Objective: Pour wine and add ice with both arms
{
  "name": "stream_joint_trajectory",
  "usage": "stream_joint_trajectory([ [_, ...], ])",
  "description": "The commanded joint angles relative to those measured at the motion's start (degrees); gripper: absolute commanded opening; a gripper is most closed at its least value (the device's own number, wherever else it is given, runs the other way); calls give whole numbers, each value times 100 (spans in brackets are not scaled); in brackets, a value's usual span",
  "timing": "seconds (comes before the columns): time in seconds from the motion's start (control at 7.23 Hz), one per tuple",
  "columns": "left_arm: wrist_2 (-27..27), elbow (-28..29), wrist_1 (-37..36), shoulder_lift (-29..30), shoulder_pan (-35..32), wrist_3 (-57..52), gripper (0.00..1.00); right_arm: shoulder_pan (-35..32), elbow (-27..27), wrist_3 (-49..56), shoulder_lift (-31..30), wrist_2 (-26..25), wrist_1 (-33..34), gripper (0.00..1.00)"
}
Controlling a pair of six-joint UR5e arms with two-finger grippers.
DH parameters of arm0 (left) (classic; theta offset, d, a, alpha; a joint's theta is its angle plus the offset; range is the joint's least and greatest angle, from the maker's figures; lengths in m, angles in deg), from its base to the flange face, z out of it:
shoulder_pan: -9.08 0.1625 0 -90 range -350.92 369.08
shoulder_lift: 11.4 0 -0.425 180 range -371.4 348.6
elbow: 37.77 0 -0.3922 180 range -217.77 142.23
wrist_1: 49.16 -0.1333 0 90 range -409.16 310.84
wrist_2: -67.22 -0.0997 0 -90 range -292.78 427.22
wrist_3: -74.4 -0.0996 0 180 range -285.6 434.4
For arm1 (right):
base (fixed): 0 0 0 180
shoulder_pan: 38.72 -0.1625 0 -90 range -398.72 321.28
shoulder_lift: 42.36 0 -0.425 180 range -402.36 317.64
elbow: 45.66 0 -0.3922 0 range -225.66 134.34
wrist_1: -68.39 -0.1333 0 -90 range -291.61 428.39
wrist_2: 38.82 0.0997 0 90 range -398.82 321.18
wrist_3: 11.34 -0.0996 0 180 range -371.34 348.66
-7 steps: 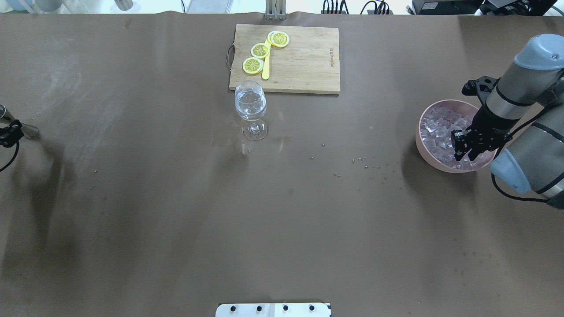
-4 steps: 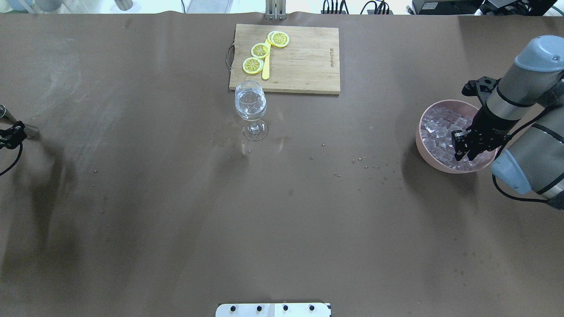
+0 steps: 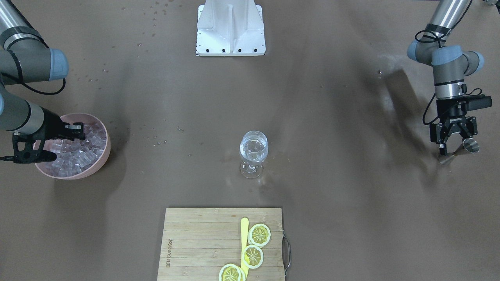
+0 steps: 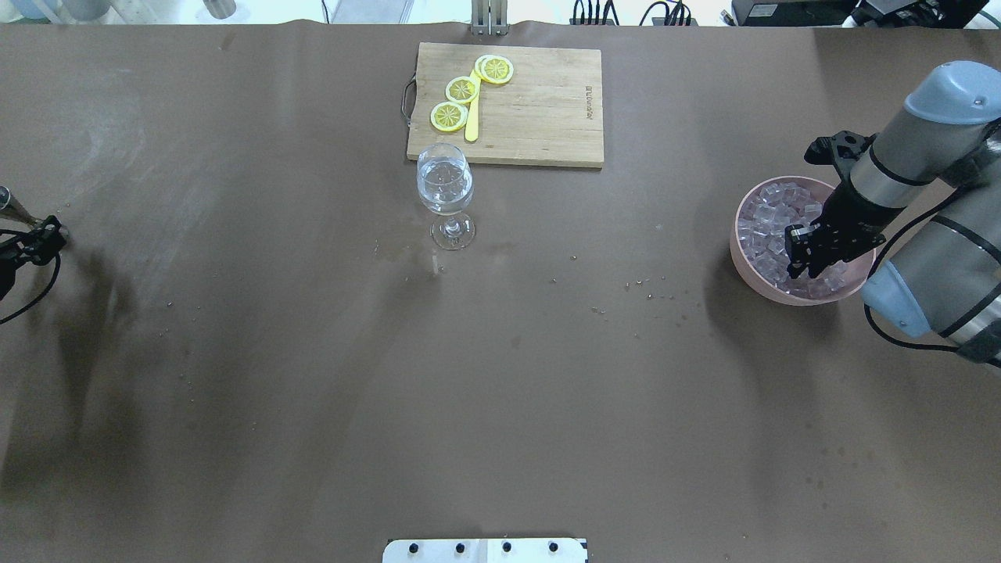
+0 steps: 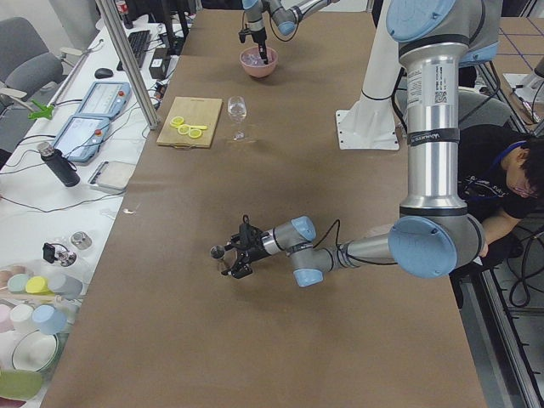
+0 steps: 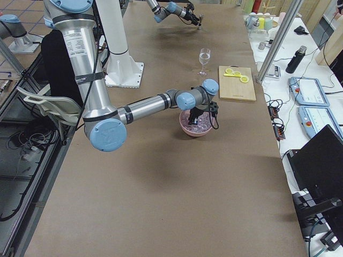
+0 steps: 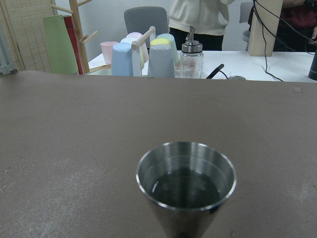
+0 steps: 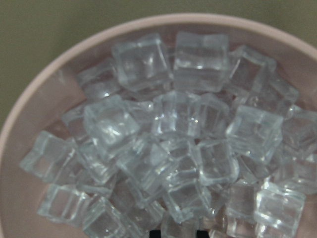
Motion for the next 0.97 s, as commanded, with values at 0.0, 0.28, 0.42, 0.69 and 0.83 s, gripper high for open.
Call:
stream_joint_trajectory([
  [0.0,-6,7,-16,102,6,-8,85,-92,-258,11,163,21,505,0],
  [0.28,-6,7,-77,208,6,-8,76,-153,-285,63,199,21,586,0],
  [0.42,-6,7,-69,191,6,-8,75,-206,-294,72,199,21,586,0],
  [0.69,38,15,-51,129,-2,1,74,-347,-364,81,216,21,682,0],
  [0.83,38,15,-25,112,-2,1,74,-373,-417,81,295,30,831,0],
])
